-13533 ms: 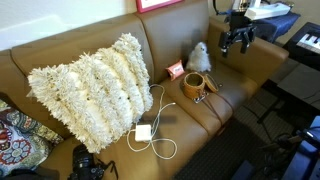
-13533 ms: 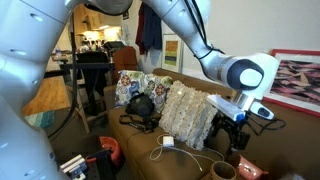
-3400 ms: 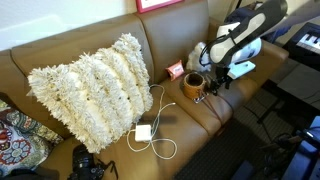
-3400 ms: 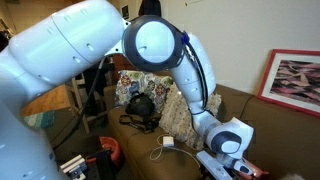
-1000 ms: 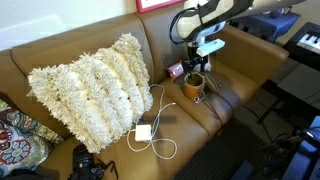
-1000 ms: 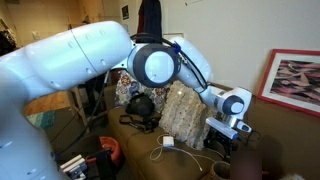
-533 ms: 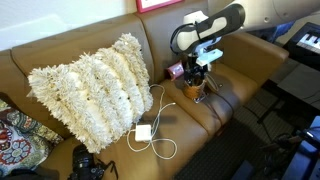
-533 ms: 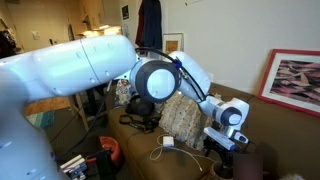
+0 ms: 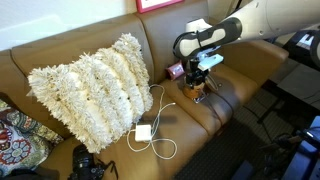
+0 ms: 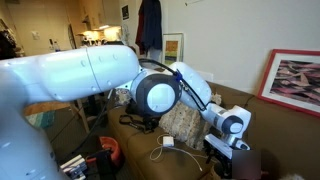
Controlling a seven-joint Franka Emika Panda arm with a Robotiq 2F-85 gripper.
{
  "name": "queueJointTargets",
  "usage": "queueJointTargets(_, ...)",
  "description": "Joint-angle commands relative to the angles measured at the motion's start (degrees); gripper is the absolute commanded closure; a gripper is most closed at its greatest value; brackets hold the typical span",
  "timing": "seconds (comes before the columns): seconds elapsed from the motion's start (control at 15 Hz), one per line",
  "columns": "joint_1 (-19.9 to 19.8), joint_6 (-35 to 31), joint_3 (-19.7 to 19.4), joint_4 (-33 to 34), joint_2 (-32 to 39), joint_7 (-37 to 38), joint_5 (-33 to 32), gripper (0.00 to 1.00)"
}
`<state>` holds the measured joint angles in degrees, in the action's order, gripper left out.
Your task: Pick up the brown object from the couch and slightly move it to the right.
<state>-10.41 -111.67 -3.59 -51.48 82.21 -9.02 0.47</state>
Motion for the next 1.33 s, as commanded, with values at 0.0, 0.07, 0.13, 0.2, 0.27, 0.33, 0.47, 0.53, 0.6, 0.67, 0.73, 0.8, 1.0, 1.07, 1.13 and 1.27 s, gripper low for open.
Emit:
queueJointTargets(0.0,-0.2,2.0,0.4,4.6,1.5,-1.3,0.0,0.0)
queueJointTargets(0.07,-0.3,2.6,0.9,6.3,1.9,-1.2,-0.5,0.0)
queueJointTargets(0.13,0.0,2.5,0.6,6.0,1.4,-1.4,0.0,0.0)
queueJointTargets(0.2,0.1,2.6,0.8,6.7,1.4,-1.5,0.1,0.0)
queueJointTargets(0.27,0.2,2.9,0.7,7.3,1.5,-1.5,0.0,0.0)
queueJointTargets(0.33,0.3,3.2,0.7,7.9,1.8,-1.7,-0.1,0.0)
queueJointTargets(0.47,0.3,3.8,0.7,8.8,2.6,-1.9,-0.1,0.0)
queueJointTargets(0.53,0.2,3.8,0.6,9.2,3.0,-2.0,-0.1,0.0)
queueJointTargets(0.6,0.1,3.8,0.6,9.5,3.6,-2.1,-0.1,0.0)
queueJointTargets(0.67,0.0,3.9,0.6,9.8,4.2,-2.2,-0.1,0.0)
queueJointTargets(0.73,-0.3,2.1,1.2,5.0,1.7,-2.2,-0.7,0.0)
queueJointTargets(0.8,-0.4,2.0,1.1,4.9,2.1,-2.2,-0.8,0.0)
queueJointTargets(1.0,-0.8,1.6,1.0,3.5,2.4,-2.3,-0.8,0.0)
queueJointTargets(1.07,-0.9,1.4,0.9,3.0,2.4,-2.4,-0.9,0.0)
queueJointTargets(1.13,-1.0,1.2,0.9,2.5,2.4,-2.4,-1.0,0.0)
queueJointTargets(1.27,-1.1,1.1,0.7,2.1,2.4,-2.4,-1.2,0.0)
